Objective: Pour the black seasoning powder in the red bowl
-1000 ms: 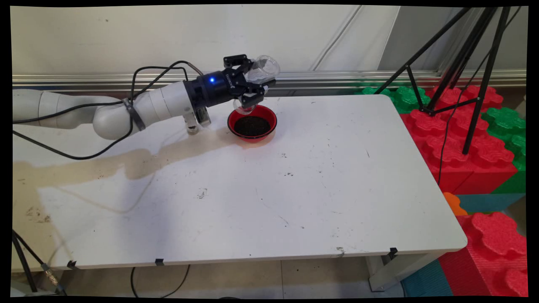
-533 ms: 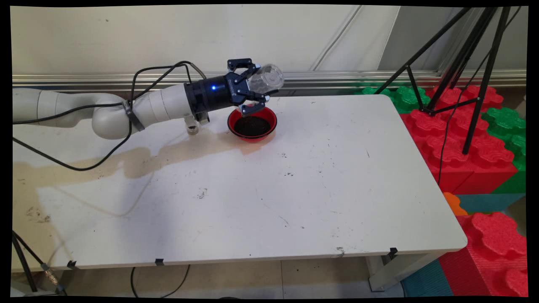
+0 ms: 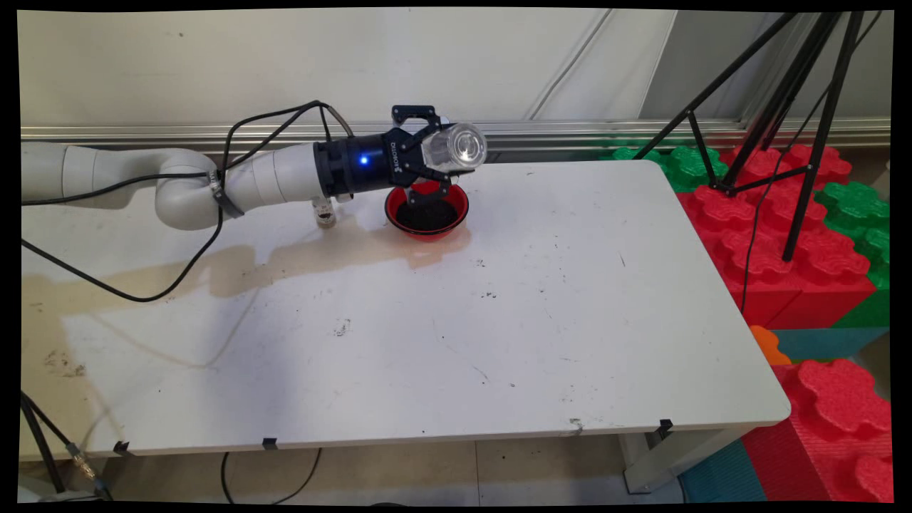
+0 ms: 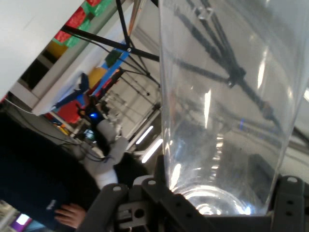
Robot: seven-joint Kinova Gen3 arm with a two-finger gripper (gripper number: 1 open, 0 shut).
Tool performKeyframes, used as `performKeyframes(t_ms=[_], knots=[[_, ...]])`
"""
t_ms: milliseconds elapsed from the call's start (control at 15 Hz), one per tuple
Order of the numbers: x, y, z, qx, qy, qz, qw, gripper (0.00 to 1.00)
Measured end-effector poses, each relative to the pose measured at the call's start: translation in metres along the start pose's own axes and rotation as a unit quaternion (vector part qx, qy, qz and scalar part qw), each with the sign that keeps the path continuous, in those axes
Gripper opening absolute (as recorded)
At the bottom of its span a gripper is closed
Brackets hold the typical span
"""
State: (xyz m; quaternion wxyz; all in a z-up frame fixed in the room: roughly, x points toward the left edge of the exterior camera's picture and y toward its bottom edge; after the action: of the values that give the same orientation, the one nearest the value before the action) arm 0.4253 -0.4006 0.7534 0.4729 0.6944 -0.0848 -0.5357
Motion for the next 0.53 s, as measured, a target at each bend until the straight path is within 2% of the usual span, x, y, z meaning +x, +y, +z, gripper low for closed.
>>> performKeyframes(t_ms=[267, 533], knots=[[-0.0024, 0.0, -0.0002, 0.019, -0.01, 0.047, 0.9986, 0.0], [-0.0046, -0.0005, -0.0016, 0.042, -0.026, 0.108, 0.993, 0.0]])
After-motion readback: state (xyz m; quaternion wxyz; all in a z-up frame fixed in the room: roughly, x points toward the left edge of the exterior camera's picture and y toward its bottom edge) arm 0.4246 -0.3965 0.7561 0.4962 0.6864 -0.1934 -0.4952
